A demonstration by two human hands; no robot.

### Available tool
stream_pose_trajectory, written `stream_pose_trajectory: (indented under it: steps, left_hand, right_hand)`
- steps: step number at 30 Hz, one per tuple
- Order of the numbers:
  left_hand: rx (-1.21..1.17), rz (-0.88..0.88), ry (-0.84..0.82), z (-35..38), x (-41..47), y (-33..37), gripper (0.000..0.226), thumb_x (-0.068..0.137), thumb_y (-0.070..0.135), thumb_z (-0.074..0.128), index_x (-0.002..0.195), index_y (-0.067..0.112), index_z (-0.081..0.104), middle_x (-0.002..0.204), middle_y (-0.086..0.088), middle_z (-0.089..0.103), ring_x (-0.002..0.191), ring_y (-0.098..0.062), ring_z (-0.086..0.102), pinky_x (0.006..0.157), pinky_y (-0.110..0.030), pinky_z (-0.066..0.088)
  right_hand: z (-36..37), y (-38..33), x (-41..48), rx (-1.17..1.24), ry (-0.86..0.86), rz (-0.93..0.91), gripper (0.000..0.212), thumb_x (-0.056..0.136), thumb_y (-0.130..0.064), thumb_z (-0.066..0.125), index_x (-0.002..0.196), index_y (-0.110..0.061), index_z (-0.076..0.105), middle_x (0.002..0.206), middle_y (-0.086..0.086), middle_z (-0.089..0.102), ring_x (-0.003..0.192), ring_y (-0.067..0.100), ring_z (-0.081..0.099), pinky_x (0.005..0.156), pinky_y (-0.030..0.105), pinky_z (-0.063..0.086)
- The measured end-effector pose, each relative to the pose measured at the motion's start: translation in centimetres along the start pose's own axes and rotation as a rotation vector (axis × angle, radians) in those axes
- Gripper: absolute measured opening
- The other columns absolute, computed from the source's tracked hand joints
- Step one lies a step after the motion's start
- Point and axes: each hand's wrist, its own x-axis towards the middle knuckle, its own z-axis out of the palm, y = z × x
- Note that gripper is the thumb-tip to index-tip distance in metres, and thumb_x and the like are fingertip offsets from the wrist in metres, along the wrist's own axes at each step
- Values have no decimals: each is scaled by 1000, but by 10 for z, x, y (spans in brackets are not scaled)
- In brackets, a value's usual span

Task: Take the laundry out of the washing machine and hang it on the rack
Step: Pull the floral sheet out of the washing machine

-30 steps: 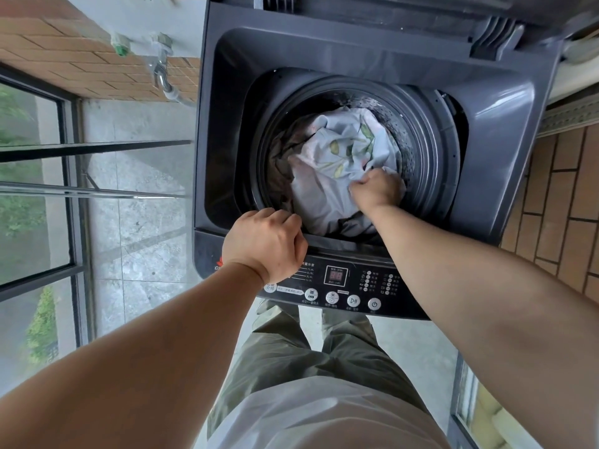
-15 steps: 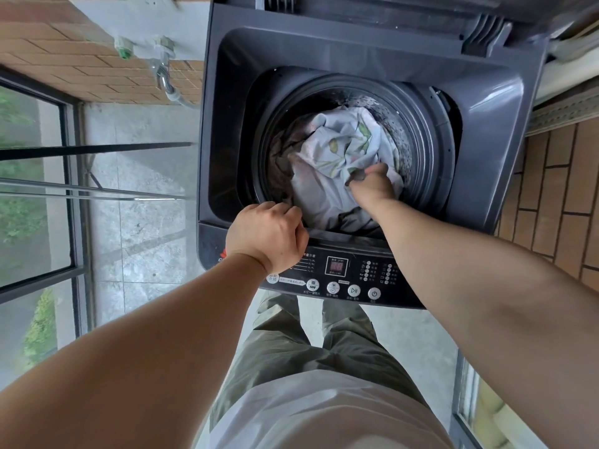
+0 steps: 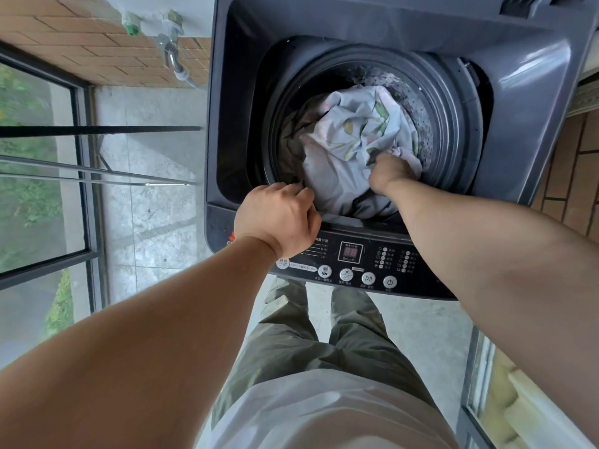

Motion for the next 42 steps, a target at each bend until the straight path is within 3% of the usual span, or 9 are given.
stream_pose_trajectory:
  steps: [5, 12, 17, 22, 27, 31, 35, 38, 42]
  left_hand:
    - [-15, -1, 17, -1, -1, 0, 25, 81, 27, 46, 62, 15, 56, 60, -1, 58, 53, -28, 55, 51, -27, 37]
    - [-36, -35, -10, -2, -2, 1, 21, 81, 32, 43, 63, 20, 47, 58, 4, 52, 51, -24, 51, 51, -24, 30]
    - [-155, -290, -283, -9, 7, 0, 29, 80, 55, 47, 101, 37, 55, 97, 14, 64, 79, -17, 62, 65, -31, 49]
    - [-420, -580, -399, -17, 45, 18, 77, 65, 77, 67, 116, 25, 45, 94, 11, 60, 84, -15, 59, 70, -35, 52]
    - [-493, -676, -274, -24, 68, 27, 5, 85, 24, 59, 85, 19, 56, 82, 0, 64, 69, -18, 59, 54, -27, 44]
    - [-460, -621, -57, -51, 65, 16, 17, 80, 4, 44, 79, 15, 57, 72, 1, 56, 63, -17, 52, 49, -26, 33]
    - [-529, -546, 30, -82, 64, 10, 17, 84, 3, 41, 82, 12, 54, 69, 5, 53, 62, -13, 47, 49, -25, 32]
    - [-545, -474, 95, -107, 67, 16, 22, 89, 4, 44, 73, 19, 43, 66, 9, 49, 58, -5, 43, 41, -14, 29]
    - [-523, -273, 190, -136, 63, 28, 28, 90, 4, 47, 71, 20, 35, 62, 10, 44, 56, -4, 40, 44, -13, 28]
  right_hand:
    - [-27, -27, -22, 736, -194, 219, 38, 98, -24, 40, 128, -12, 59, 126, 12, 64, 105, 29, 63, 88, 38, 48]
    - [-105, -54, -79, 1218, -309, -95, 22, 106, -29, 44, 121, -18, 54, 127, 17, 62, 110, 36, 65, 91, 55, 52]
    - [-137, -53, -113, 1463, -421, -157, 36, 108, -32, 36, 127, -11, 58, 124, 9, 64, 108, 28, 64, 81, 51, 54]
    - [-127, -59, -139, 1573, -496, -187, 33, 108, -29, 36, 122, -11, 60, 136, 13, 60, 122, 32, 59, 83, 53, 54]
    - [-122, -51, -151, 1663, -506, -160, 34, 109, -30, 37, 132, -13, 56, 141, 9, 57, 132, 29, 52, 89, 55, 52]
    - [-130, -31, -152, 1488, -379, -146, 30, 107, -38, 41, 123, -22, 60, 133, 2, 64, 124, 21, 58, 103, 49, 46]
    - [-123, -19, -154, 1315, -195, 104, 22, 101, -26, 53, 120, -17, 60, 124, 9, 66, 103, 21, 61, 82, 38, 51]
    - [-113, -16, -159, 1346, -274, 230, 14, 101, -22, 51, 110, -13, 58, 122, 17, 65, 93, 27, 59, 84, 37, 53]
    - [-104, -20, -166, 1479, -445, 170, 35, 101, -38, 55, 118, -7, 54, 114, 16, 62, 107, 30, 60, 103, 42, 46]
